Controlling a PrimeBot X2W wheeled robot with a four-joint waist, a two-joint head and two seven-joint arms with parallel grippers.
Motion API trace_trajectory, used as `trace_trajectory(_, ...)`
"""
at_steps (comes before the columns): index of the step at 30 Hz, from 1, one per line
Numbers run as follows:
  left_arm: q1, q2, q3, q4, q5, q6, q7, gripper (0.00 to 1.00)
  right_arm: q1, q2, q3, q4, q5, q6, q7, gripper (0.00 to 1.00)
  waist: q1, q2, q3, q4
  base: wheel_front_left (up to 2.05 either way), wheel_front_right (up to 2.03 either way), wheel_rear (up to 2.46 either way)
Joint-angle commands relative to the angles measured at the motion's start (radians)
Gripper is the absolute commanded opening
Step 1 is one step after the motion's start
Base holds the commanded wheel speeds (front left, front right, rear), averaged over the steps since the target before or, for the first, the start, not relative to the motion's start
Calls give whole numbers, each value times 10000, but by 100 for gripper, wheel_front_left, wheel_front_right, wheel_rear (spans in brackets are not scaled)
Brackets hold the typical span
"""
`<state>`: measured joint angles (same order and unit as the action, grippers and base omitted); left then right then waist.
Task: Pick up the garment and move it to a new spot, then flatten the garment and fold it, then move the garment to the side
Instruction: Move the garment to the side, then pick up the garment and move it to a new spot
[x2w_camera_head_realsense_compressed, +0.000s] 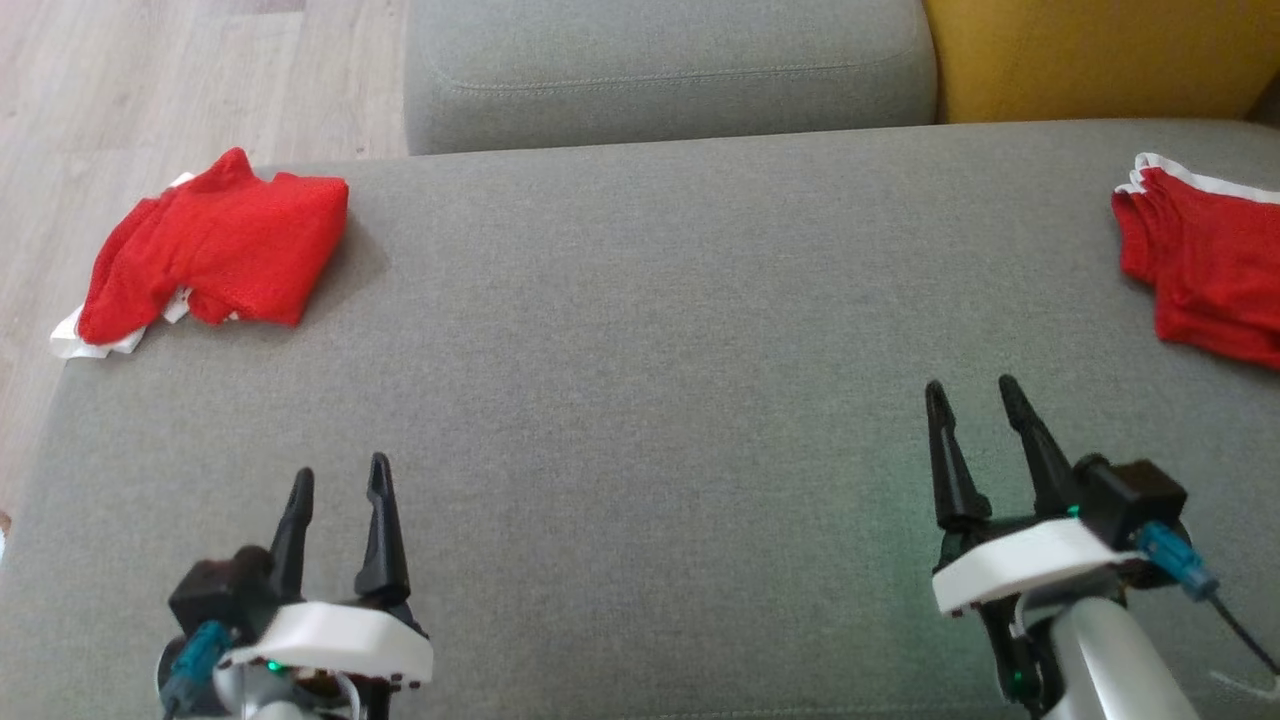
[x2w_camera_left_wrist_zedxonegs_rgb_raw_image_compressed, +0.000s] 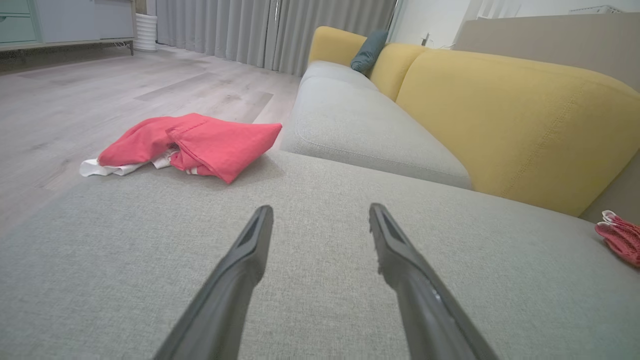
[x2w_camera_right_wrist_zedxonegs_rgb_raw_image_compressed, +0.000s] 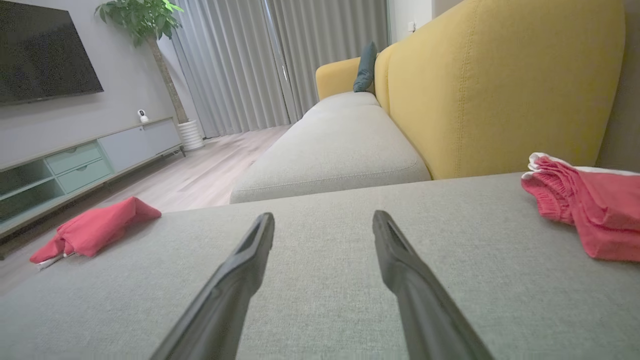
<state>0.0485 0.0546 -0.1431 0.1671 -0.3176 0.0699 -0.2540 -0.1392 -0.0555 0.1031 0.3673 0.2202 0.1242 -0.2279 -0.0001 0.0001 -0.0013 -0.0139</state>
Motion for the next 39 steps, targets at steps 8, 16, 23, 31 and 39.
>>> trace_trajectory(8, -261, -35, 201, -158, 93, -76, -78, 100, 77, 52, 289, -743, -162, 65, 424, 100, 1, -1, 8, 2, 0, 0, 0)
trace_trajectory(16, -318, -41, 183, -147, 78, -101, -78, 100, 178, 52, 261, -968, -193, 65, 617, 100, 1, -1, 75, 29, 0, 0, 0)
trace_trajectory(23, -391, -42, 88, -109, 32, -101, -78, 100, 302, 52, 230, -1046, -252, 65, 628, 100, 1, -1, -15, 448, 0, 0, 0)
trace_trajectory(31, -389, -42, 93, -96, 114, -103, -78, 100, 511, 53, 210, -1238, -276, 65, 596, 100, 1, -1, -180, 2364, 0, 0, 0)
trace_trajectory(39, -236, -16, 241, -161, 252, -139, -78, 100, 626, 53, 391, -1278, -146, 65, 575, 100, 1, -1, -321, 4512, 0, 0, 0)
